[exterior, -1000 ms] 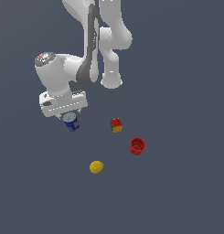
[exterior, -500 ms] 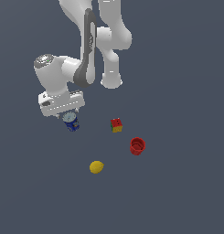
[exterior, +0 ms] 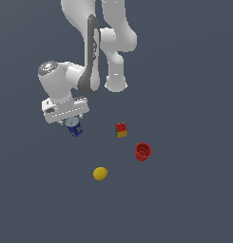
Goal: Pick up a designated object from a clutter of objects.
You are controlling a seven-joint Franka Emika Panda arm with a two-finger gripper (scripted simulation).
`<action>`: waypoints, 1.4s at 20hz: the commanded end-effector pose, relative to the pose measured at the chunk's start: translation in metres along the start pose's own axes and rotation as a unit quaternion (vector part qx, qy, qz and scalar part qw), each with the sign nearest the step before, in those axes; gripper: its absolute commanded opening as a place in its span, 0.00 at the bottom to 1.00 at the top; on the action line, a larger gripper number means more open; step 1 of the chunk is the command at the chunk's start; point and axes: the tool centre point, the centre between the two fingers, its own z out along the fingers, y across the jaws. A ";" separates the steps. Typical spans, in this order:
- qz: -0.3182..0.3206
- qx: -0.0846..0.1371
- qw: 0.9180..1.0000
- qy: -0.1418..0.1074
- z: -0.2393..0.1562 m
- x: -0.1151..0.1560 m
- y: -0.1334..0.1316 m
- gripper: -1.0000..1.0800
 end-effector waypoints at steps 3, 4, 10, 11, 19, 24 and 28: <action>0.000 0.000 1.000 0.000 0.021 -0.001 0.000 0.96; 0.000 0.000 1.000 0.000 0.024 -0.001 0.000 0.96; -0.001 0.000 1.000 0.000 0.034 -0.001 0.000 0.96; -0.001 0.000 1.000 0.000 0.034 -0.001 0.000 0.00; -0.001 0.000 1.000 0.000 0.034 -0.001 0.000 0.00; 0.000 -0.001 1.000 0.000 0.031 -0.001 0.000 0.00; 0.000 -0.001 1.000 0.000 0.021 0.001 -0.002 0.00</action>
